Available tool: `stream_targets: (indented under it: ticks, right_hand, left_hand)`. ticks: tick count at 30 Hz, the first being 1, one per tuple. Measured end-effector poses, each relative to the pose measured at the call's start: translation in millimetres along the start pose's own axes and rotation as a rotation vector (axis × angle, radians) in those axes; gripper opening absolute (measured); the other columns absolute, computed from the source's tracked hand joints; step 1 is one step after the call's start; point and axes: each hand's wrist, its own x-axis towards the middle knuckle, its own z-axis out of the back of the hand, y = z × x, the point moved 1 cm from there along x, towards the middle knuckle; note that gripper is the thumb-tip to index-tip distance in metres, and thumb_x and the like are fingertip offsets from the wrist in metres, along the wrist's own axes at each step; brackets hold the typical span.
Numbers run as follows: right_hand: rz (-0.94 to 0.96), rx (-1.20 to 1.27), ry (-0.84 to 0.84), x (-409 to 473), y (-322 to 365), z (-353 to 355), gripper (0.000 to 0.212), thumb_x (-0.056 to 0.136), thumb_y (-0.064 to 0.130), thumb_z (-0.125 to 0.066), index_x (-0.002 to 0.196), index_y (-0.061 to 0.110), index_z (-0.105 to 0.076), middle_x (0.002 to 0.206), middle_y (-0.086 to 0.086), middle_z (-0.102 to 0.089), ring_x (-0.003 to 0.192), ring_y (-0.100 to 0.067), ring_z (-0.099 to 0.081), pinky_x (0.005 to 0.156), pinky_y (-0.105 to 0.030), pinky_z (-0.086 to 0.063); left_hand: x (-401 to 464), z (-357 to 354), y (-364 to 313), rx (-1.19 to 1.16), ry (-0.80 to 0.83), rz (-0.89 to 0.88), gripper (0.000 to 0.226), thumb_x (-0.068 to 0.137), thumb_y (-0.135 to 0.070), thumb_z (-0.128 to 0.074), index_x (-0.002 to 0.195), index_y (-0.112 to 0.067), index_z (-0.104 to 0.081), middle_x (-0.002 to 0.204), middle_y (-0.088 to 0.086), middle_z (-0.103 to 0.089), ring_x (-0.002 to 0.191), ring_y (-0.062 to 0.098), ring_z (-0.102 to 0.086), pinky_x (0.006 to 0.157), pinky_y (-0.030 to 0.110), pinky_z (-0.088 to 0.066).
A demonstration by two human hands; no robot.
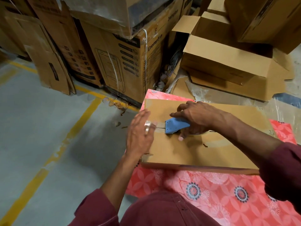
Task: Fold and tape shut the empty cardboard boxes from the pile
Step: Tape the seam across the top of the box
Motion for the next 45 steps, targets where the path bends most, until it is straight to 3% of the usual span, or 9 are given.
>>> stream_targets:
  ticks: [4, 7, 12, 15, 18, 26, 33, 40, 45]
  right_hand:
    - [0.049, -0.066, -0.011, -3.9, 12.7, 9.3, 0.084, 0.086, 0.076, -0.059, 0.157, 0.038, -0.035, 0.152, -0.001, -0.046, 0.133, -0.028, -0.046, 0.1, -0.048, -0.049]
    - [0.079, -0.083, 0.042, -6.7, 24.5, 14.4, 0.063, 0.095, 0.061, -0.056, 0.152, 0.038, -0.045, 0.162, 0.001, -0.038, 0.14, -0.028, -0.042, 0.102, -0.045, -0.046]
    - [0.02, -0.038, 0.116, -6.4, 29.7, 13.2, 0.04, 0.092, 0.04, -0.058, 0.132, 0.035, -0.063, 0.142, 0.004, -0.06, 0.115, -0.029, -0.063, 0.083, -0.038, -0.057]
    - [-0.063, -0.007, 0.13, -3.3, 27.0, 13.6, 0.037, 0.09, 0.038, -0.065, 0.126, 0.03, -0.063, 0.118, 0.003, -0.068, 0.103, -0.03, -0.067, 0.064, -0.029, -0.045]
    - [-0.063, 0.024, 0.164, -7.6, 19.9, 14.2, 0.039, 0.091, 0.035, -0.066, 0.129, 0.032, -0.062, 0.123, 0.005, -0.065, 0.106, -0.027, -0.065, 0.055, -0.025, -0.034]
    - [-0.168, -0.026, 0.259, -40.8, -8.3, 4.0, 0.05, 0.09, 0.035, -0.063, 0.139, 0.037, -0.055, 0.124, 0.008, -0.066, 0.111, -0.024, -0.065, 0.083, -0.034, -0.057]
    - [-0.016, -0.026, 0.23, -53.0, -32.6, -13.1, 0.058, 0.093, 0.038, -0.055, 0.15, 0.05, -0.045, 0.161, 0.014, -0.038, 0.132, -0.024, -0.051, 0.094, -0.039, -0.047]
    - [0.058, 0.002, 0.116, -67.1, -43.3, -18.8, 0.066, 0.087, 0.059, -0.057, 0.15, 0.044, -0.047, 0.164, 0.008, -0.037, 0.141, -0.025, -0.042, 0.104, -0.044, -0.045]
    - [0.126, 0.063, 0.024, -78.2, -59.9, -16.4, 0.066, 0.088, 0.066, -0.058, 0.147, 0.036, -0.054, 0.163, 0.008, -0.039, 0.14, -0.022, -0.045, 0.105, -0.042, -0.046]
  left_hand:
    - [0.9, -10.6, 3.4, 0.571, 0.522, -0.231, 0.111, 0.09, -0.089, -0.013, 0.167, -0.011, -0.003, 0.175, 0.007, 0.005, 0.16, 0.018, 0.012, 0.129, 0.053, 0.005]
    - [-1.8, -12.5, 6.7, 0.684, 0.622, -0.258, 0.127, 0.078, -0.101, -0.01, 0.166, -0.01, 0.005, 0.174, 0.005, 0.015, 0.157, 0.016, 0.025, 0.125, 0.058, 0.013]
    - [0.3, -11.5, 9.1, 0.709, 0.643, -0.264, 0.136, 0.071, -0.107, -0.014, 0.166, -0.01, 0.008, 0.173, 0.005, 0.019, 0.156, 0.015, 0.027, 0.125, 0.058, 0.014]
    - [1.0, -11.6, 11.0, 0.711, 0.659, -0.27, 0.138, 0.069, -0.108, -0.012, 0.165, -0.011, 0.01, 0.172, 0.006, 0.021, 0.157, 0.016, 0.026, 0.125, 0.057, 0.015]
    - [1.6, -10.0, 11.9, 0.713, 0.661, -0.28, 0.138, 0.07, -0.108, -0.012, 0.165, -0.011, 0.01, 0.172, 0.006, 0.023, 0.157, 0.017, 0.026, 0.125, 0.058, 0.014]
    - [1.4, -10.4, 14.1, 0.721, 0.647, -0.282, 0.138, 0.07, -0.108, -0.011, 0.166, -0.01, 0.004, 0.173, 0.006, 0.017, 0.158, 0.016, 0.021, 0.125, 0.061, 0.01]
    - [-3.5, -24.0, -20.9, 0.813, 0.675, -0.234, 0.14, 0.066, -0.107, 0.003, 0.165, -0.008, 0.006, 0.172, 0.011, 0.016, 0.158, 0.021, 0.022, 0.116, 0.072, 0.017]
    - [-16.1, -93.7, -80.0, 0.649, 0.782, -0.267, 0.134, 0.075, -0.103, -0.009, 0.164, -0.004, 0.008, 0.172, 0.014, 0.017, 0.158, 0.022, 0.022, 0.125, 0.056, 0.016]
    - [-15.9, -34.8, -29.7, 0.812, 0.658, -0.163, 0.129, 0.072, -0.1, 0.011, 0.166, -0.011, 0.007, 0.172, 0.005, 0.019, 0.159, 0.017, 0.018, 0.126, 0.053, 0.015]
